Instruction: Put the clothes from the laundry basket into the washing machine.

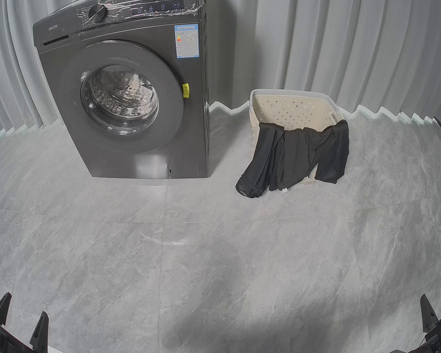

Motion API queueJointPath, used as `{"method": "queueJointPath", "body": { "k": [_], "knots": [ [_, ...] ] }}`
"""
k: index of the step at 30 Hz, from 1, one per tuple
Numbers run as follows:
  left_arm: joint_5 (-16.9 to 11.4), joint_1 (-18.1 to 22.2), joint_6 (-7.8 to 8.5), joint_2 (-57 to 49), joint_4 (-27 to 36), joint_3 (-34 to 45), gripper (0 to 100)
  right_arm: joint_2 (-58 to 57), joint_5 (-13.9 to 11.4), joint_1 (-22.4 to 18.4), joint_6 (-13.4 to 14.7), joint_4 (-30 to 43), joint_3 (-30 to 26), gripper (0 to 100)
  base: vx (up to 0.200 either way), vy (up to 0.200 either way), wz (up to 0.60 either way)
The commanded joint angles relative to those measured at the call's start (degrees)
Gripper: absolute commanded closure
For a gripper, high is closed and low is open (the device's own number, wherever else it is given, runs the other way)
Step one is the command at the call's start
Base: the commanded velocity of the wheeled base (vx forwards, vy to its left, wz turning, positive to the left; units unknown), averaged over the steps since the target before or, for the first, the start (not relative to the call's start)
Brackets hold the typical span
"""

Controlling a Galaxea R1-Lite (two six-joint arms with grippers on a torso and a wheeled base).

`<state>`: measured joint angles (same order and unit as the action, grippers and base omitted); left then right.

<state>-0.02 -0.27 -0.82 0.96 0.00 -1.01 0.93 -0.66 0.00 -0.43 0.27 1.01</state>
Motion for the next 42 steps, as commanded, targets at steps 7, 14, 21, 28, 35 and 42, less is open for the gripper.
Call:
{"method": "queueJointPath", "body": {
  "k": [7,14,21,28,35,42],
  "knots": [
    [0.2,0.0,0.2,-1.0,0.1,0.9,0,-0.9,0.0,0.0,0.0,0.0,-1.0,0,0.0,0.0,0.0],
    [0.2,0.1,0.47,-1.0,0.1,0.9,0,-0.9,0.0,0.0,0.1,0.0,-1.0,0,0.0,0.0,0.0],
    [-0.1,0.0,-0.06,-0.9,0.0,0.9,0,-0.9,0.0,0.0,0.0,0.0,-1.0,0,0.114,0.0,0.0],
    [0.0,0.0,-0.15,-0.9,0.0,0.9,0,-0.9,0.0,0.0,0.0,0.0,-1.0,0,0.2,0.0,0.0],
    [-0.1,0.0,-0.06,-0.9,0.0,0.9,0,-0.9,0.0,0.0,0.0,0.0,-1.0,0,0.2,0.0,0.0],
    [-0.1,0.0,-0.06,-0.9,0.0,0.9,0,-0.9,-0.4,-0.1,0.0,0.0,-1.0,0,0.171,0.0,0.0]
  ]
}}
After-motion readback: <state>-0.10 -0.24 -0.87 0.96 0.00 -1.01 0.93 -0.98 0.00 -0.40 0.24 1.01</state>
